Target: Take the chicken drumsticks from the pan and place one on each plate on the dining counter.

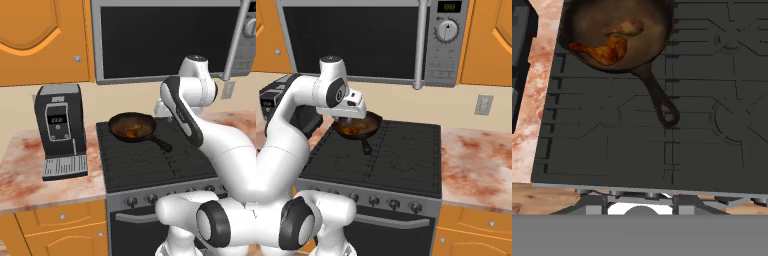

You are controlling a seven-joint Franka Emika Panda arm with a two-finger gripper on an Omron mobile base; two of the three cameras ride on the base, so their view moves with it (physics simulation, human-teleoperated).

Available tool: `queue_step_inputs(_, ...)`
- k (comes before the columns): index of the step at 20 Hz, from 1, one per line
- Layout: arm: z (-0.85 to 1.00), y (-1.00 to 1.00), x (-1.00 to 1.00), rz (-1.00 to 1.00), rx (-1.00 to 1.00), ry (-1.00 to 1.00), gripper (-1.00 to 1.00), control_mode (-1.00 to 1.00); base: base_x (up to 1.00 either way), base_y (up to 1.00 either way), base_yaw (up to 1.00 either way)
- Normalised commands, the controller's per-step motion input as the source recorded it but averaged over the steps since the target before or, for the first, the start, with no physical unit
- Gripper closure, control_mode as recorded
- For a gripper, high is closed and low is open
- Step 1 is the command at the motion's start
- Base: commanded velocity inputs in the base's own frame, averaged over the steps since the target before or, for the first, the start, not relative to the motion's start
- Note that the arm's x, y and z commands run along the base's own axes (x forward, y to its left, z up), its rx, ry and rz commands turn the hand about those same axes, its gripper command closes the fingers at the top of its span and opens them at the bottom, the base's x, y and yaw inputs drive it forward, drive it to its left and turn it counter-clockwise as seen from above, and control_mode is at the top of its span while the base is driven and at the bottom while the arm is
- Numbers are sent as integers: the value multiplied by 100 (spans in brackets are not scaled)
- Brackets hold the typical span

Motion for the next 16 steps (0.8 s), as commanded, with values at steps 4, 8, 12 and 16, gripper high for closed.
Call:
queue_step_inputs(4,-5,17,0,0,-2,0,-100,-100,0,0,0)
queue_step_inputs(8,-15,36,2,-2,-3,0,-100,-100,0,0,0)
queue_step_inputs(12,-21,22,3,-11,0,0,-100,-100,0,0,0)
queue_step_inputs(16,-28,5,13,-20,0,0,-100,-100,0,0,0)
